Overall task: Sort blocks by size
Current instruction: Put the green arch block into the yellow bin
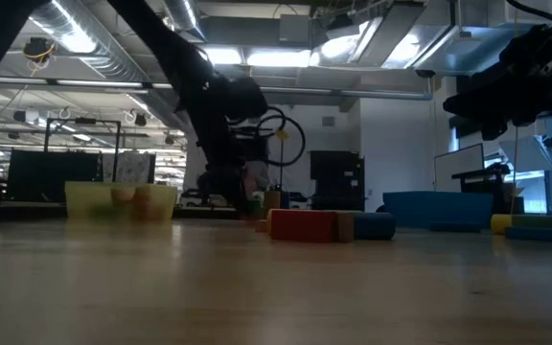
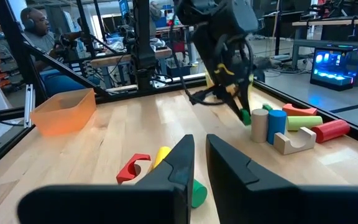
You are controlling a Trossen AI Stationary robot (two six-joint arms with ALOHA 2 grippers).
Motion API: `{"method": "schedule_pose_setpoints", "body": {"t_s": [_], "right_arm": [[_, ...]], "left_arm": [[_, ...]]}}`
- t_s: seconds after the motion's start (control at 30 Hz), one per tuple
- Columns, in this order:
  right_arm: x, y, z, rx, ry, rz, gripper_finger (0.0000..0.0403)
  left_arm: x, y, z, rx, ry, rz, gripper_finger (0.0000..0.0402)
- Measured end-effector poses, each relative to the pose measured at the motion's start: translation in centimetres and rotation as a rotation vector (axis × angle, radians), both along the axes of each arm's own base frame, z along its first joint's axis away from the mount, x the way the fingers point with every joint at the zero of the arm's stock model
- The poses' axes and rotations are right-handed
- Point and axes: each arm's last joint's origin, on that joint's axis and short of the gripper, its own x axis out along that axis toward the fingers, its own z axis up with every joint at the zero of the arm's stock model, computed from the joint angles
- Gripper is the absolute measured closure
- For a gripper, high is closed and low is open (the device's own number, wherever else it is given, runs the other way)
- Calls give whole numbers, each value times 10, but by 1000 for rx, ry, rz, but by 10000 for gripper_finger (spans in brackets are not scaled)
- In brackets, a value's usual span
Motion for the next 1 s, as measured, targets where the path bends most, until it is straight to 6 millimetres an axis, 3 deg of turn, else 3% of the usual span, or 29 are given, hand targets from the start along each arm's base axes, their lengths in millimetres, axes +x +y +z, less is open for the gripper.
{"method": "schedule_pose_setpoints", "body": {"t_s": [0.3, 0.67, 0.8, 1.0], "right_arm": [[0, 0, 0, -1, 4, 0, 357], [0, 0, 0, -2, 4, 0, 357], [0, 0, 0, -2, 4, 0, 357], [0, 0, 0, -2, 4, 0, 357]], "left_arm": [[-22, -20, 52, -6, -42, 116, 365], [-78, -17, 120, -21, -185, 344, 364], [-99, -8, 129, -31, -192, 438, 366], [-122, 10, 122, -81, -155, 617, 363]]}}
